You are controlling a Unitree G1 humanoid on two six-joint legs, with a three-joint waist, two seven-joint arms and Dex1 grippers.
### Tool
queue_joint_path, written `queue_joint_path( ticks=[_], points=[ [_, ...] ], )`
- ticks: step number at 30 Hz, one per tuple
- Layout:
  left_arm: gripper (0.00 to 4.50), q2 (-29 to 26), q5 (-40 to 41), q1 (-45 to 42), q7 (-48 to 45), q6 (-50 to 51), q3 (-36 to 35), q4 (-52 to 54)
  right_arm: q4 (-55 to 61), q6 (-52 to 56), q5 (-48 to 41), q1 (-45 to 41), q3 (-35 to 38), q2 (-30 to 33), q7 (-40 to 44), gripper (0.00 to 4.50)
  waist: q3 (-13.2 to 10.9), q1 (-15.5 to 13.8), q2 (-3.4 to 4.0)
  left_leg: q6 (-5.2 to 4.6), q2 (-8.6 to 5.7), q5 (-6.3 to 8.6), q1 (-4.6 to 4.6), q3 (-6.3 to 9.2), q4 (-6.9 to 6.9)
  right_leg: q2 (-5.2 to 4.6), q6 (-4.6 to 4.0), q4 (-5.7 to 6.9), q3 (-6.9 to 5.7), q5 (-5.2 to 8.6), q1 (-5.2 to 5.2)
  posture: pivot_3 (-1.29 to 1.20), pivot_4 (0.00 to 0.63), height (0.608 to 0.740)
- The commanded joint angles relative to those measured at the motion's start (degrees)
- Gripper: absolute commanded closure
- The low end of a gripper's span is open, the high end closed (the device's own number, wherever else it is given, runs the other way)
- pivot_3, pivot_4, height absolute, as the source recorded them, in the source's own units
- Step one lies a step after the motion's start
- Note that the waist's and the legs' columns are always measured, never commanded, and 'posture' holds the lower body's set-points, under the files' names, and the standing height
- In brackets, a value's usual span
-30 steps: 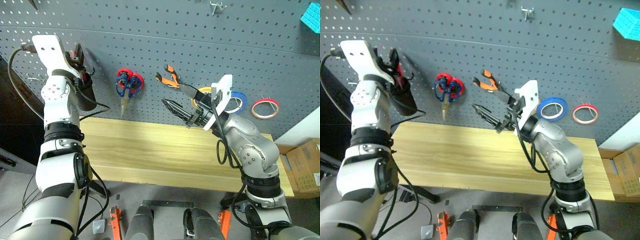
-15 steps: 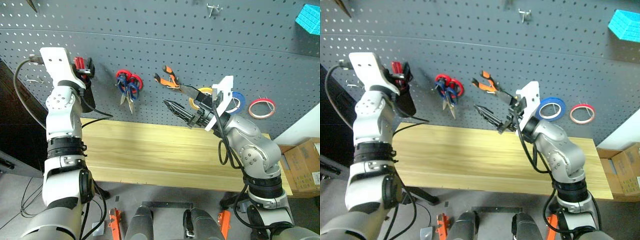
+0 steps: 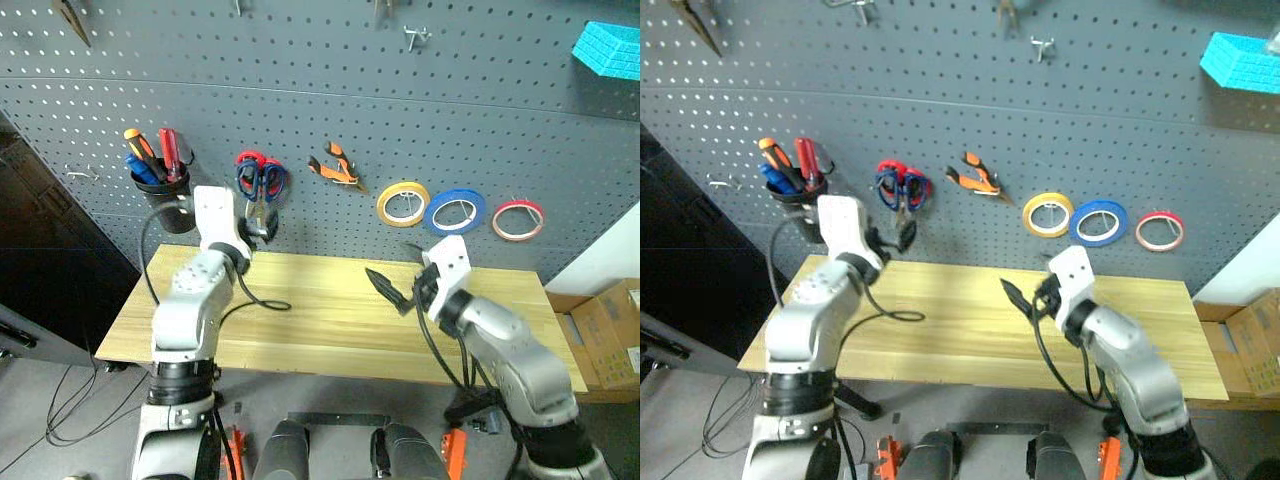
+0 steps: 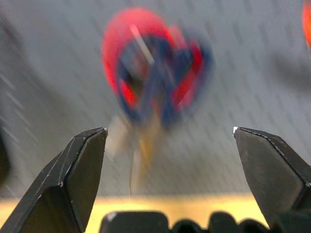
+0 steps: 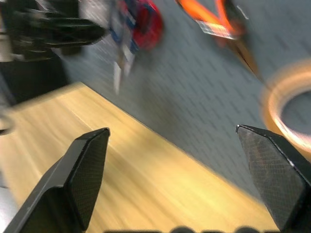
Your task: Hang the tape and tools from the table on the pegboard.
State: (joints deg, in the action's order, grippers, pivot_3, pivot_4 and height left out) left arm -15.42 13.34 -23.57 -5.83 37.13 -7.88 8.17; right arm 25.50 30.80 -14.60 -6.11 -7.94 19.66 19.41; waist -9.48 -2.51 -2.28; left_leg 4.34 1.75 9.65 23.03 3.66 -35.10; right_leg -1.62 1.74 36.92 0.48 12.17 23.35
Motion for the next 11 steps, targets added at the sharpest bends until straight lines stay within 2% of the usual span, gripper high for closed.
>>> queue_joint_path(
  ticks=[1,7,11],
  points=[
    [0.04,-0.1,0.3,2.8,-0.6,-0.6,-0.4,6.0,3.0,-2.4,4.7,5.4,4.1,0.4,-5.4,0.0,0.1,0.6,0.02,0.0,0.0,0.0,-0.05,-0.03,0.01,0.0,0.0,0.0,0.04,0.0,-0.02,0.07,0.078,0.74],
    [0.04,-0.4,-0.4,7.0,-2.0,-2.2,-0.3,4.0,2.1,-1.3,8.7,9.0,9.3,-1.7,-12.0,0.0,0.8,1.8,0.14,-0.02,0.02,0.03,-0.17,-0.29,0.01,0.01,0.0,-0.03,0.3,0.0,-0.03,0.05,0.071,0.74],
    [0.04,-0.9,-0.6,8.7,-3.6,-4.6,-1.1,-0.8,0.2,0.9,10.7,9.9,14.5,-5.7,-19.1,0.0,1.4,2.3,0.22,-0.02,0.03,0.05,-0.17,-0.31,0.02,0.01,0.0,-0.08,0.31,0.01,-0.03,0.02,0.052,0.74]
  ],
)
